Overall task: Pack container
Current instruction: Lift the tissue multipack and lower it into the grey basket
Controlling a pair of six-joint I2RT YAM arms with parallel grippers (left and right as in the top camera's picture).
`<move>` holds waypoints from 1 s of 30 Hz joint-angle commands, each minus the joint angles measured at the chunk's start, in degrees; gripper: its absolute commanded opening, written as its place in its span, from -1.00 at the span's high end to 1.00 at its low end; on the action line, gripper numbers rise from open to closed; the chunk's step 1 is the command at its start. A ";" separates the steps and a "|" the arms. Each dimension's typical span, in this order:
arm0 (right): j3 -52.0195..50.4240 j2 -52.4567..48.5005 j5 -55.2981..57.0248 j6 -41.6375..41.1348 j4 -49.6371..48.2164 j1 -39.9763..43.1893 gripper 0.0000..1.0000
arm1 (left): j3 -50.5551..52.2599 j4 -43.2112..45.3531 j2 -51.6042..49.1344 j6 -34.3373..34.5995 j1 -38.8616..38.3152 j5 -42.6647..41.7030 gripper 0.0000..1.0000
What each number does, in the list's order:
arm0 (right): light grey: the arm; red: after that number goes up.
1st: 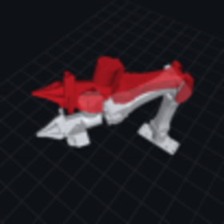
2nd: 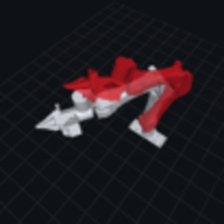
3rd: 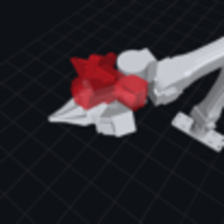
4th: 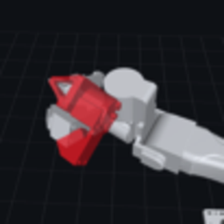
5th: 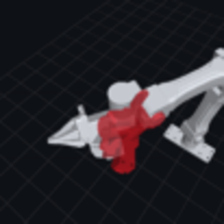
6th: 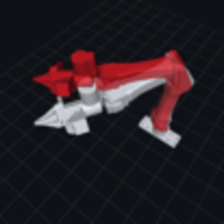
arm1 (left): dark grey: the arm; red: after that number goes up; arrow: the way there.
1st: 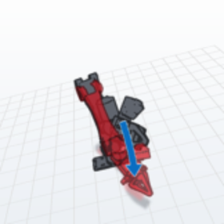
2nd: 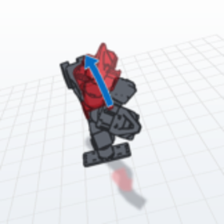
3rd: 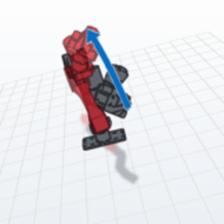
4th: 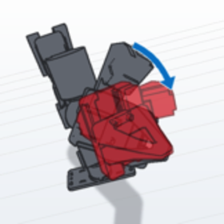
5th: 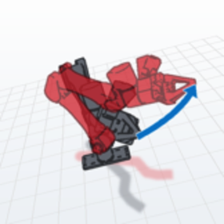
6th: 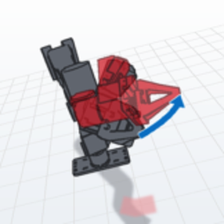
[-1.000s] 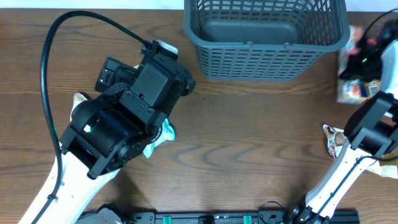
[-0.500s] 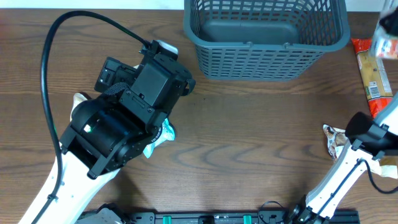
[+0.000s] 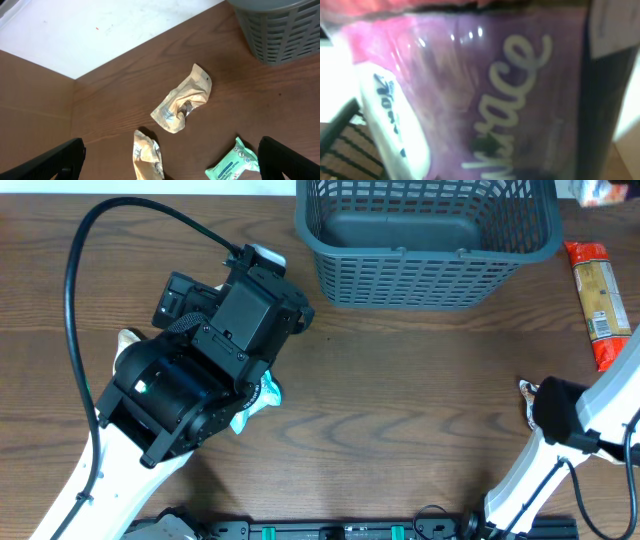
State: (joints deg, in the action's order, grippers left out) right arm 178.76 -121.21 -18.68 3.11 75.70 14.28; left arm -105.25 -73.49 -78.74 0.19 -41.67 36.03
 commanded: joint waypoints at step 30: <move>-37.29 -0.33 22.73 -9.18 -16.26 -13.99 0.98 | 0.02 -4.07 0.57 2.25 0.28 0.44 -0.97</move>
State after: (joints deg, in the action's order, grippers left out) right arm 144.46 -121.25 4.97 -7.14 61.08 0.62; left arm -105.25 -77.17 -78.74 1.52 -41.67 36.01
